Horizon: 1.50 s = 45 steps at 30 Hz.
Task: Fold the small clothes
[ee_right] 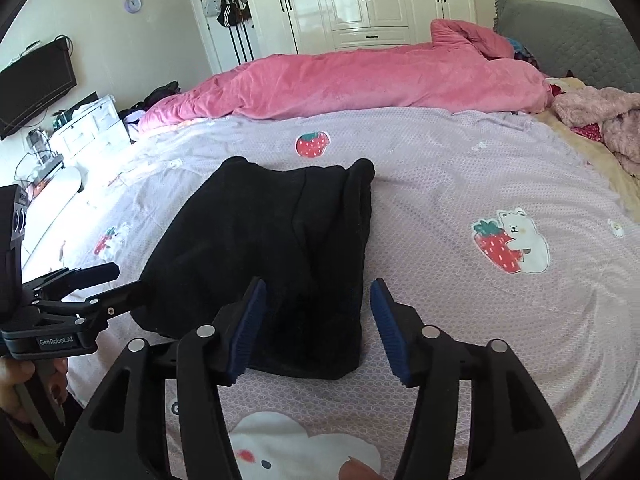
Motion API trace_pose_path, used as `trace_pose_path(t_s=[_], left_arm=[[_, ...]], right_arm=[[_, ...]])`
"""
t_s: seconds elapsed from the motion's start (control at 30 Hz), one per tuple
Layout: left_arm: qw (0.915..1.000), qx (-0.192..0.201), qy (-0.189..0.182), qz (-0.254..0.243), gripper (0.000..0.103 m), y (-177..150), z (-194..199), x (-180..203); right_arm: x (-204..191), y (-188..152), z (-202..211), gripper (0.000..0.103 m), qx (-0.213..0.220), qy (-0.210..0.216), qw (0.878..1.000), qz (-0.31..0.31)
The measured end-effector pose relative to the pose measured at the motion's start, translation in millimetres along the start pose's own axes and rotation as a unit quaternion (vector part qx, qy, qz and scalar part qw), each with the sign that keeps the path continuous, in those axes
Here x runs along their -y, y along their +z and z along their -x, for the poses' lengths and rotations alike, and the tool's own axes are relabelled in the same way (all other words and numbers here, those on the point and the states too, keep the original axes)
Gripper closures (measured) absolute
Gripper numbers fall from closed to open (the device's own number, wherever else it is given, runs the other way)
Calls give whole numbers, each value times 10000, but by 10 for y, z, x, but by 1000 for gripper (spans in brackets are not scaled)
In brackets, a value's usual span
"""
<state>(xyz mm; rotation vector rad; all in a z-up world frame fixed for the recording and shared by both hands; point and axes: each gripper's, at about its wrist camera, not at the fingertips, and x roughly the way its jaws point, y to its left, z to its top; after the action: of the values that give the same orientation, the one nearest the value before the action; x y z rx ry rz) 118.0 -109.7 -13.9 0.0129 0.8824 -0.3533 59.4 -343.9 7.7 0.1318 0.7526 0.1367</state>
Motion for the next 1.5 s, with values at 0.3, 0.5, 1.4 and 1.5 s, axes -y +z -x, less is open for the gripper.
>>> trace_pose_path(t_s=[0.3,0.5,1.4,1.5], left_arm=[[9999,105,95,68,10,36,133,-16],[9993,228,279,74,10,47,251,-38],[9937,1014,474,1,9,-524,998,-26],[9945,953,422,3,9,-563,984,-35]], right_arm=[[-14,38,111,24,131,-35,9999,-9],[-90,66,273,9,459,-164,9987,120],[-346,-466,893,4,1051,-382,9936,131],[-368,-589,826,5,830,-388,9957,161]])
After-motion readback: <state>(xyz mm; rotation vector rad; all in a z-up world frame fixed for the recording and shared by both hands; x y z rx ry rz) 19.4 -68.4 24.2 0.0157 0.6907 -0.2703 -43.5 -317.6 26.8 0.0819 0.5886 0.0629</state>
